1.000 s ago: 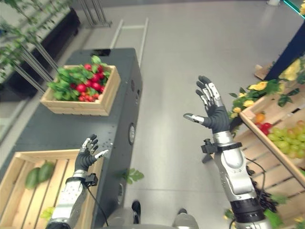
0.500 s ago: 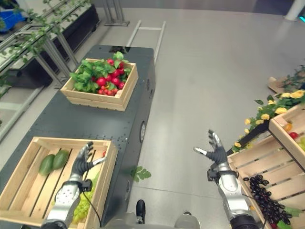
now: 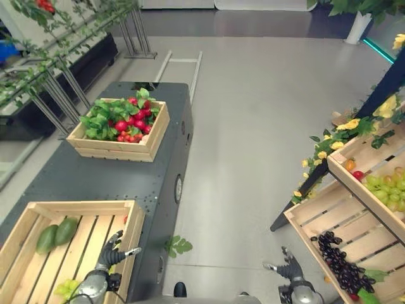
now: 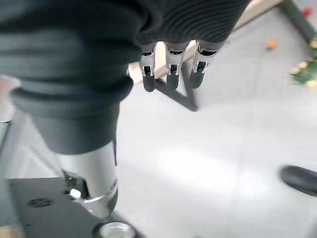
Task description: Pick up the fruits from the basket on one side to the basket on the other side
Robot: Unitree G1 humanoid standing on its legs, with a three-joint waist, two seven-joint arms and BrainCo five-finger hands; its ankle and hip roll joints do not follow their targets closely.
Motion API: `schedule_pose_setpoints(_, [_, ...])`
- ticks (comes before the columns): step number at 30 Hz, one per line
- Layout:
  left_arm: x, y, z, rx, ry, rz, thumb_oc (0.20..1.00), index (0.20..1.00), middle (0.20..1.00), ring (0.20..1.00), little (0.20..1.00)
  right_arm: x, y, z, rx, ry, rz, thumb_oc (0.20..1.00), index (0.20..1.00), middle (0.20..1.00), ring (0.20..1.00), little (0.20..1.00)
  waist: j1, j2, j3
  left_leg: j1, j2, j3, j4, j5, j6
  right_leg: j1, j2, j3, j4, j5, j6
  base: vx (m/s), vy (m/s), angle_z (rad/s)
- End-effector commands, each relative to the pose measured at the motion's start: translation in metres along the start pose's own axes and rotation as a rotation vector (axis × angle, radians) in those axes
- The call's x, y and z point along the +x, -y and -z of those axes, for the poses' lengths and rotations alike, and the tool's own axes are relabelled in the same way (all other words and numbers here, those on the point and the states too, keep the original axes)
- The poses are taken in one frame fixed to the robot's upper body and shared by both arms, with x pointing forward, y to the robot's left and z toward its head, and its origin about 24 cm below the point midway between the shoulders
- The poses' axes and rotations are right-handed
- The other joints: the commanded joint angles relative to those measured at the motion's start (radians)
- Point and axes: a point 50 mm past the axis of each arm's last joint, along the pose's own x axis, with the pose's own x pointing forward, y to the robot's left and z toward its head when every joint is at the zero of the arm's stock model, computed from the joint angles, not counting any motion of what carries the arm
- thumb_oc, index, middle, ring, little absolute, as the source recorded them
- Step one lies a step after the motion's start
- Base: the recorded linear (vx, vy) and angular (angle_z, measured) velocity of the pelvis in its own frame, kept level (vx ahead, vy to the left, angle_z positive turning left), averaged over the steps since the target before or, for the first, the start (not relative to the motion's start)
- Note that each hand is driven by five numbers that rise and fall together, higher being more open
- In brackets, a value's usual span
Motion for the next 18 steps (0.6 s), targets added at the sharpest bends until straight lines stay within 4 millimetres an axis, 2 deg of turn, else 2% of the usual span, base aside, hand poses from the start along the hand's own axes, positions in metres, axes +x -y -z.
schedule_pose_setpoints(1, [-0.001, 0.021, 0.010, 0.031, -0.078, 0.100, 1.000, 1.000, 1.000, 1.000, 1.000, 0.010, -0.007, -0.025, 0.029, 0.056, 0.005, 1.000, 1.000, 1.000, 1.000, 1.000, 0.005, -0.046, 0.032, 0.027, -0.028, -0.022, 0.057, -0.131, 0.011, -0.059, -0.007, 0.006, 0.055, 0.014, 0.013, 0.06, -0.074, 0.06])
schedule_pose_setpoints(2, [-0.004, 0.023, 0.019, 0.023, -0.124, 0.102, 1.000, 1.000, 1.000, 1.000, 1.000, 0.009, -0.008, -0.016, 0.027, 0.011, 0.007, 1.000, 1.000, 1.000, 1.000, 1.000, 0.004, -0.047, 0.027, 0.032, -0.026, -0.021, 0.055, -0.130, 0.008, -0.053, -0.005, 0.005, 0.051, 0.013, 0.011, 0.04, -0.046, 0.01])
schedule_pose_setpoints(6, [-0.011, 0.030, 0.030, 0.009, -0.178, 0.130, 1.000, 1.000, 1.000, 1.000, 1.000, 0.007, -0.012, -0.007, 0.023, -0.028, -0.008, 1.000, 1.000, 1.000, 1.000, 1.000, 0.003, -0.048, 0.019, 0.048, -0.016, -0.023, 0.053, -0.132, 0.001, -0.034, 0.005, 0.007, 0.041, 0.009, 0.005, 0.06, -0.059, 0.01])
schedule_pose_setpoints(18, [-0.011, 0.033, 0.031, 0.018, -0.188, 0.152, 1.000, 1.000, 1.000, 1.000, 1.000, 0.007, -0.019, -0.004, 0.037, -0.059, -0.031, 1.000, 1.000, 1.000, 1.000, 1.000, 0.001, -0.048, 0.009, 0.060, -0.010, -0.030, 0.051, -0.138, 0.001, -0.025, 0.013, 0.012, 0.042, 0.001, 0.001, 0.01, -0.008, 0.01])
